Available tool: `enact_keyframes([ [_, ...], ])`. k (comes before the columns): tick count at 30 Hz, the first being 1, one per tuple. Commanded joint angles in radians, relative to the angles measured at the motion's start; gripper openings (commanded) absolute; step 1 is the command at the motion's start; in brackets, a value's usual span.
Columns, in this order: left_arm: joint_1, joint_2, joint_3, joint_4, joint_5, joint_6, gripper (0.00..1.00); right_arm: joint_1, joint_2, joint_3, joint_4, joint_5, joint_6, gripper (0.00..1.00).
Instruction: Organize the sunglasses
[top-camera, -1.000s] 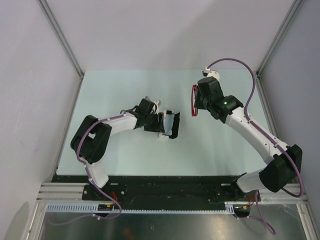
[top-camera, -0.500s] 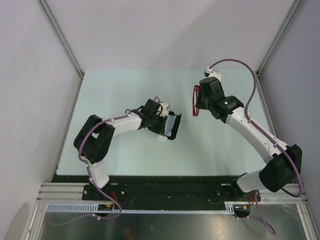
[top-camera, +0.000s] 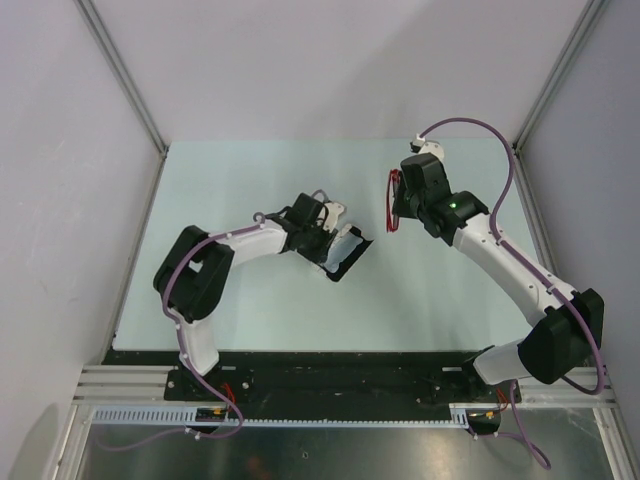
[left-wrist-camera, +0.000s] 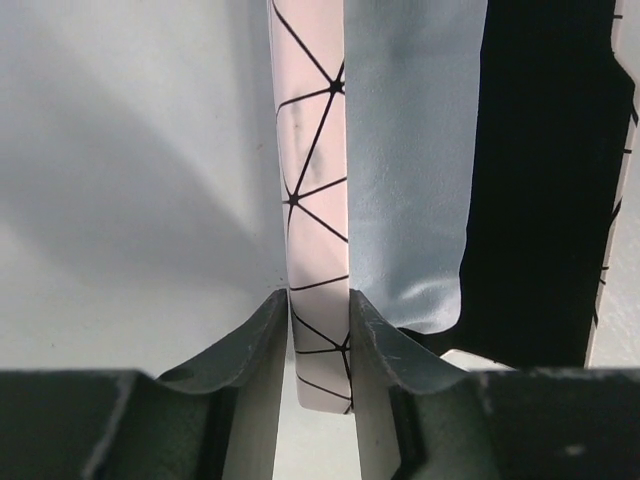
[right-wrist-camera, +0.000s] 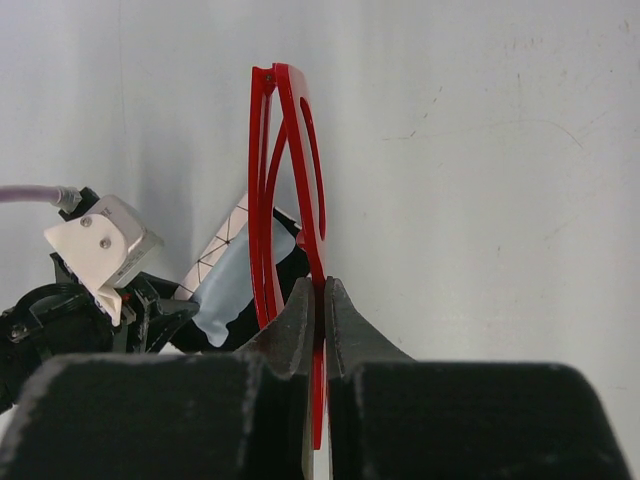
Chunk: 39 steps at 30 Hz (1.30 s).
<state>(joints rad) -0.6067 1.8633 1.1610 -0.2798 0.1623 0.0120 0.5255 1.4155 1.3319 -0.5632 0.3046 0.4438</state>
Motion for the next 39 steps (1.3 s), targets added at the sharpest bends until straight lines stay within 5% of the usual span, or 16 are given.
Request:
enact_keyframes([
  [1, -0.002, 0.007, 0.045, 0.014, -0.033, 0.112, 0.37, -0.009, -0.001, 0.0, 0.034, -0.01, 0.001, 0.0],
  [11, -0.002, -0.053, 0.077, 0.014, -0.072, 0.072, 0.7, -0.019, -0.013, 0.0, 0.046, -0.03, 0.003, 0.0],
  [15, -0.002, -0.153, 0.071, 0.014, -0.041, 0.054, 0.73, -0.045, -0.033, 0.0, 0.048, -0.042, 0.007, 0.0],
  [20, -0.024, -0.173, 0.111, 0.021, 0.149, -0.004, 0.74, -0.09, -0.065, 0.0, 0.037, -0.036, 0.01, 0.0],
  [26, -0.126, -0.038, 0.219, 0.018, 0.178, 0.019, 0.73, -0.147, -0.102, 0.0, 0.011, -0.036, 0.007, 0.0],
  [39, -0.225, 0.094, 0.246, 0.018, -0.112, 0.051, 0.56, -0.163, -0.138, -0.005, -0.056, -0.01, 0.019, 0.0],
])
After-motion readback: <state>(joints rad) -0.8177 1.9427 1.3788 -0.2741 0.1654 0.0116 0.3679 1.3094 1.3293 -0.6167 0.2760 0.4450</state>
